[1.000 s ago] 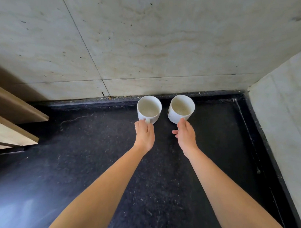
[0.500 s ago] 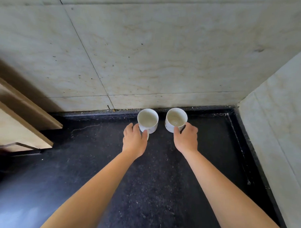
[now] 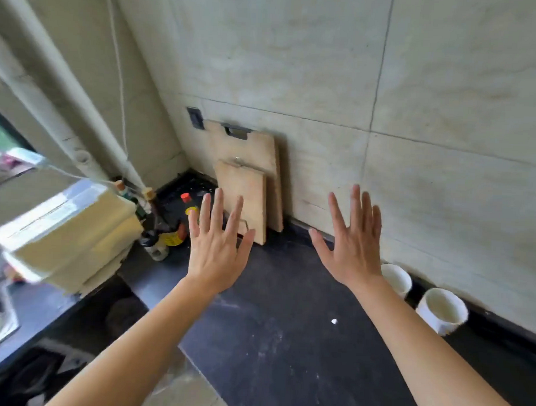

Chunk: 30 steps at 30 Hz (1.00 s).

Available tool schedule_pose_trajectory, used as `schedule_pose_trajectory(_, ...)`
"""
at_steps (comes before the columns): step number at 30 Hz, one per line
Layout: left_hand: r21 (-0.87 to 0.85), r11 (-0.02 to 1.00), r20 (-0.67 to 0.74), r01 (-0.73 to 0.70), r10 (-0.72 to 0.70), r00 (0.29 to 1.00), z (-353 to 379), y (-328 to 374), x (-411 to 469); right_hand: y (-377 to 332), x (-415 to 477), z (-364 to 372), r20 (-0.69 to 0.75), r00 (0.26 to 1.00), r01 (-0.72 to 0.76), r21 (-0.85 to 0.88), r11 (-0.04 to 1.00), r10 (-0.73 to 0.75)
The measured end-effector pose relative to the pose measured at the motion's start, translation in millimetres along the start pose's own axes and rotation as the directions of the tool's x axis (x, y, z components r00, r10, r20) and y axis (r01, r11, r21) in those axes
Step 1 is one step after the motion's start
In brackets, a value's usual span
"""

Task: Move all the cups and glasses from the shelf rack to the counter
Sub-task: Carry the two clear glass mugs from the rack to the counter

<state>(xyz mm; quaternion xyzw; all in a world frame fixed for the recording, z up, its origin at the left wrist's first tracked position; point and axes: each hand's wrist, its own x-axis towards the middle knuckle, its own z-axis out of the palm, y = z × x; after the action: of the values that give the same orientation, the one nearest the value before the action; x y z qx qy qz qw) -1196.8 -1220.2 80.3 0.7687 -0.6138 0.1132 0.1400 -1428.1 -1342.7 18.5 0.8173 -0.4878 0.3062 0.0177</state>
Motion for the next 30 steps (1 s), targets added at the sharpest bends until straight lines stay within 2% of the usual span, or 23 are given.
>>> schedule_pose_trajectory(3,0.069,0.980,-0.029,0.189,-0.187,0.982,-40,-72,-59,-91,6,25,0.085,0.986,0.133,0.133,0.982,-0.145)
schedule_pose_trajectory(5,0.093,0.952,-0.087,0.292,-0.284,0.955,-70,-122,-99,-161,8,33,0.090,0.966,0.215,0.243,0.946,-0.243)
schedule_pose_trajectory(10,0.131,0.841,-0.255,0.524,-0.483,0.838,-145,-242,-212,-346,-7,39,-0.002,0.854,0.475,0.412,0.777,-0.521)
schedule_pose_trajectory(14,0.163,0.744,-0.352,0.648,-0.570,0.743,-193,-339,-316,-509,-45,47,-0.110,0.737,0.628,0.475,0.616,-0.667)
schedule_pose_trajectory(19,0.156,0.610,-0.441,0.777,-0.661,0.608,-243,-461,-452,-717,-131,60,-0.110,0.598,0.711,0.530,0.463,-0.794)
schedule_pose_trajectory(22,0.158,0.523,-0.452,0.838,-0.716,0.532,-273,-518,-521,-818,-185,61,-0.090,0.504,0.739,0.560,0.375,-0.859)
schedule_pose_trajectory(26,0.144,0.425,-0.445,0.894,-0.779,0.442,-305,-575,-586,-914,-235,61,-0.100,0.392,0.764,0.589,0.264,-0.914)
schedule_pose_trajectory(30,0.165,0.348,-0.450,0.923,-0.806,0.384,-321,-627,-631,-990,-261,70,-0.104,0.347,0.747,0.632,0.208,-0.932)
